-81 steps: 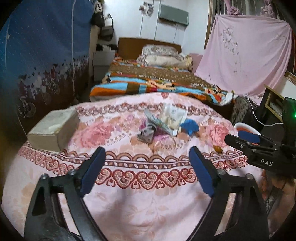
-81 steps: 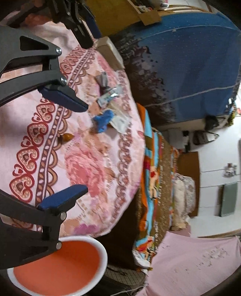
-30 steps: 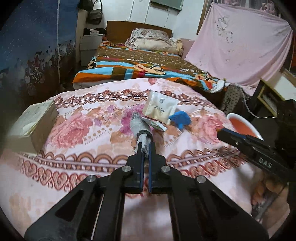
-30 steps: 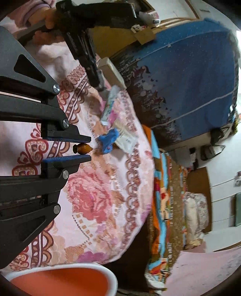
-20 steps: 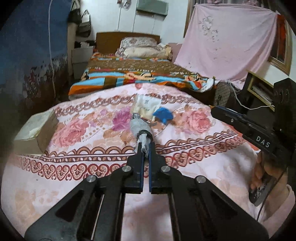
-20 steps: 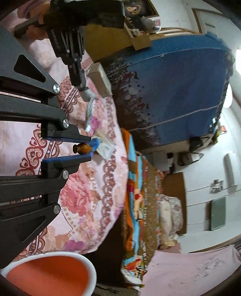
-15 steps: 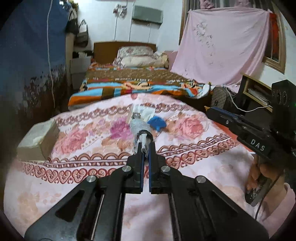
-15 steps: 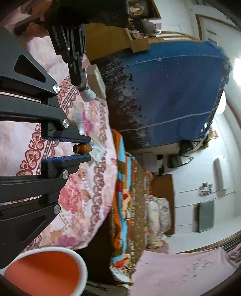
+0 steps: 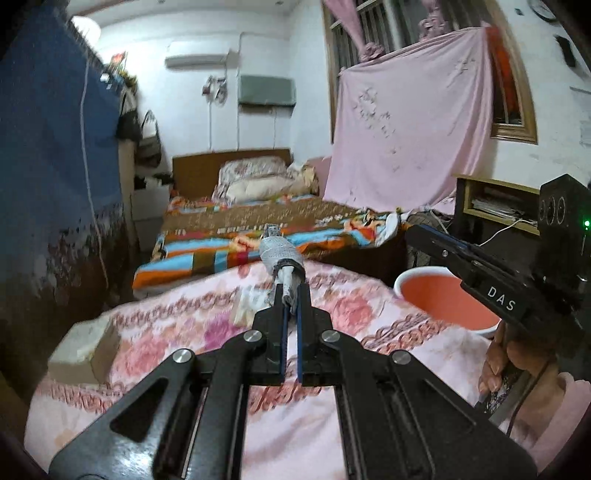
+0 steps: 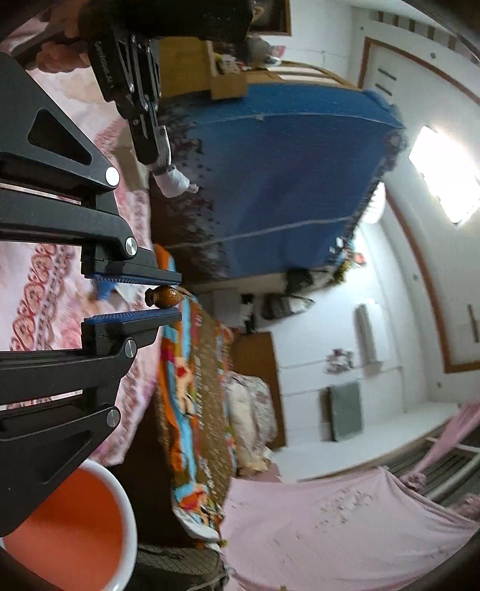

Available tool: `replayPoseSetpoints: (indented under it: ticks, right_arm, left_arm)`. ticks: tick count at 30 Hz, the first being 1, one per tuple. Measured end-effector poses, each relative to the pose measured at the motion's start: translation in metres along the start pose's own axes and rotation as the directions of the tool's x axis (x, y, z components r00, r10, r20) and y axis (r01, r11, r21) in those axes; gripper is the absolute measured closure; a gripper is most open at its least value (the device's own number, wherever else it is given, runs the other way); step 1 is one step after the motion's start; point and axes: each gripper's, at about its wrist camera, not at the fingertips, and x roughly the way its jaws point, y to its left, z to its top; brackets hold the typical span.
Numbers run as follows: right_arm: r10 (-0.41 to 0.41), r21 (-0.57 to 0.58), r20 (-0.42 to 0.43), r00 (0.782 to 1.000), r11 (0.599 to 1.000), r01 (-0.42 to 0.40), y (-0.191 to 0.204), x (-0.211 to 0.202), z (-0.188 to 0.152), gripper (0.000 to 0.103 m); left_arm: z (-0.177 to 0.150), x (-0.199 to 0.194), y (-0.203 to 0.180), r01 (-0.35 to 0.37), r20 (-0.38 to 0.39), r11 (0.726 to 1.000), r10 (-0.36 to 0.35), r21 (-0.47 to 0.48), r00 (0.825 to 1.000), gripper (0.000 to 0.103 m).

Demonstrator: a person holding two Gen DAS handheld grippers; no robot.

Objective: Collect trash
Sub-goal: 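Carry the grey tube and brown nut in both tools over the orange basin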

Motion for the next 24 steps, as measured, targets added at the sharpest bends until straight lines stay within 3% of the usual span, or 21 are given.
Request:
replayPoseSetpoints:
  ticks: [5,11,18,24]
  right_arm:
    - [-0.083,0.033,0.084,0.993,0.996,0.08,-0.017,-0.021,0.01,0.092]
    - [-0.217,0.091,0.127,0.968,0.974,0.206,-0.052,-0.04,0.017,0.092]
    - [-0.364,0.224,0.091,0.927,0.914,0.337,-0.096,-0.053,0.014,0.092]
    - [-0.437,0.301,0.033,0.899,0.862,0.408,-0.118,-0.057,0.009,0.092]
  left_arm:
    - [0.015,0.006,-0.024,0.053,0.047,0.997,-0.055,0.05,0.997,0.103]
    - [0.028,0.018,-0.058,0.14,0.06,0.986,-0.146,0.095,0.987,0.103]
    - [0.033,0.046,-0.093,0.251,-0.018,0.964,-0.251,0.089,0.968,0.103]
    - [0.034,0.069,-0.119,0.321,-0.1,0.943,-0.312,0.088,0.945,0.103]
